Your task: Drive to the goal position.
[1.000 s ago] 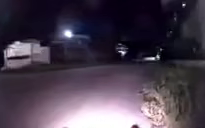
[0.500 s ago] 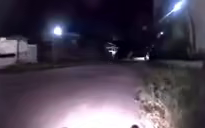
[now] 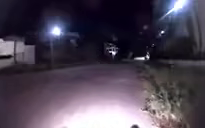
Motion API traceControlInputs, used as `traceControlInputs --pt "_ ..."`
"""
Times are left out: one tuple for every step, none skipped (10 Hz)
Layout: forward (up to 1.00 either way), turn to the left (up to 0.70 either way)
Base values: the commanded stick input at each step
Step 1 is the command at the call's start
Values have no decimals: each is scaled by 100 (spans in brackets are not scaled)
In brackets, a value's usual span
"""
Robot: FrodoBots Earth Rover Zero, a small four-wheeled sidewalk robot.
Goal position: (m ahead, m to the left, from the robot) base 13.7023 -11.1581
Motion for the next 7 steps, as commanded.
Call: traceControlInputs --pt "70 0" --pt "70 0" --pt "70 0" --pt "70 0" --pt "70 0" --pt "70 -6" --pt "70 -25"
